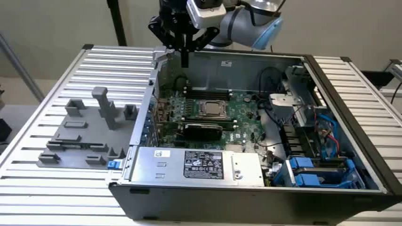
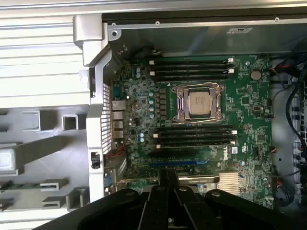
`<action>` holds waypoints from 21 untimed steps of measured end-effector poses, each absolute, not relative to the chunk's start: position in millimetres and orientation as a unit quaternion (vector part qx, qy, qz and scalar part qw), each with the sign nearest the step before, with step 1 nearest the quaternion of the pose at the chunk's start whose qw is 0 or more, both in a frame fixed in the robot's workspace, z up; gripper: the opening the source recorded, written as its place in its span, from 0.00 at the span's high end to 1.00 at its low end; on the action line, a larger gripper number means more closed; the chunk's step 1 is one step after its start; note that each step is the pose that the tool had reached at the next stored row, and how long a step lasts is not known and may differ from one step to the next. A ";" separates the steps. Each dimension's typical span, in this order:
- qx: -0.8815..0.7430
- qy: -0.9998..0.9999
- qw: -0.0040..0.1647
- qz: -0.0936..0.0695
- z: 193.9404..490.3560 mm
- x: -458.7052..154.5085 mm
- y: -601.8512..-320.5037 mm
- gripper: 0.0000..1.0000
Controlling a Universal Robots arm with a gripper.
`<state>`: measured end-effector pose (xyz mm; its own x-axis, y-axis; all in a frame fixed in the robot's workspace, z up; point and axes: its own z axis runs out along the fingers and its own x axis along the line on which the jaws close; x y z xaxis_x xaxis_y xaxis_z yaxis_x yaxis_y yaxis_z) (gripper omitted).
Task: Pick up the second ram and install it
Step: 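Reach for the second ram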
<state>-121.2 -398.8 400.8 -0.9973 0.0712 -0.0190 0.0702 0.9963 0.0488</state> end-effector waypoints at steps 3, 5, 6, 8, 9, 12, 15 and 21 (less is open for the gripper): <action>0.035 0.999 0.010 0.024 400.8 -121.2 -398.8 0.89; 0.035 0.999 0.010 0.024 400.8 -121.2 -398.8 0.89; 0.035 0.999 0.010 0.024 400.8 -121.2 -398.8 0.89; 0.035 0.999 0.010 0.024 400.8 -121.2 -398.8 0.89; 0.035 0.999 0.010 0.024 400.8 -121.2 -398.8 0.89; 0.035 0.999 0.010 0.024 400.9 -121.2 -398.8 0.89; 0.035 0.999 0.010 0.024 400.8 -125.9 -400.6 0.89; 0.035 0.999 0.010 0.024 400.3 -147.6 -408.3 0.89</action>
<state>-147.6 -408.3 400.3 -0.9973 0.0712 -0.0190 0.0702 0.9963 0.0486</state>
